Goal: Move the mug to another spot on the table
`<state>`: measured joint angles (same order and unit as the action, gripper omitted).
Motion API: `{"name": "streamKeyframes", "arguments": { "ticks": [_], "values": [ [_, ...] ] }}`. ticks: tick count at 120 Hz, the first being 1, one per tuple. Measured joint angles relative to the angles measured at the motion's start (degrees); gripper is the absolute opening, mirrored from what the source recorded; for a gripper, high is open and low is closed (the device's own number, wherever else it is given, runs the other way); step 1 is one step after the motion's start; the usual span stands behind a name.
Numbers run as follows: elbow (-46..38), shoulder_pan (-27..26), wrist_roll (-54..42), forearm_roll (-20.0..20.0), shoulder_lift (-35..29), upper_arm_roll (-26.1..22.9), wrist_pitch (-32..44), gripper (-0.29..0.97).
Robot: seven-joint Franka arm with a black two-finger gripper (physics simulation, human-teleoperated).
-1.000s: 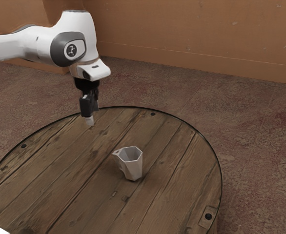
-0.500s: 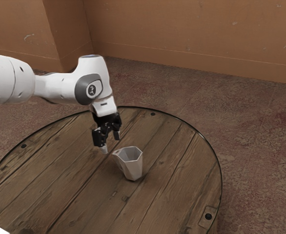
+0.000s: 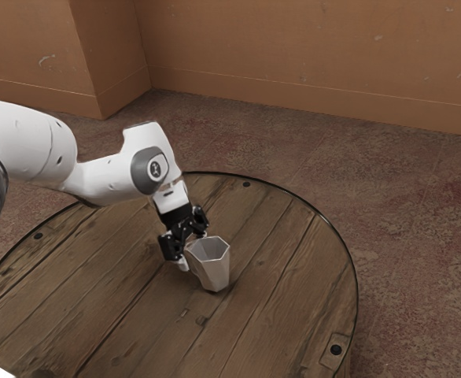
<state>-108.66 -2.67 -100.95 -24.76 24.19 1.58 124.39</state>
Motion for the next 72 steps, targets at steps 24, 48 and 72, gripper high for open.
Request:
{"name": "streamKeyframes", "arguments": {
  "ticks": [24, 48, 72],
  "values": [
    [-0.1, 0.0, -2.7, -1.9, 0.6, 0.0, 1.9, 0.32],
    [-3.1, 0.4, -4.3, -3.3, -2.4, -0.1, 2.7, 0.11],
    [-8.6, 3.0, -7.7, -8.6, -9.0, -0.1, 1.7, 0.02]
  ]
}}
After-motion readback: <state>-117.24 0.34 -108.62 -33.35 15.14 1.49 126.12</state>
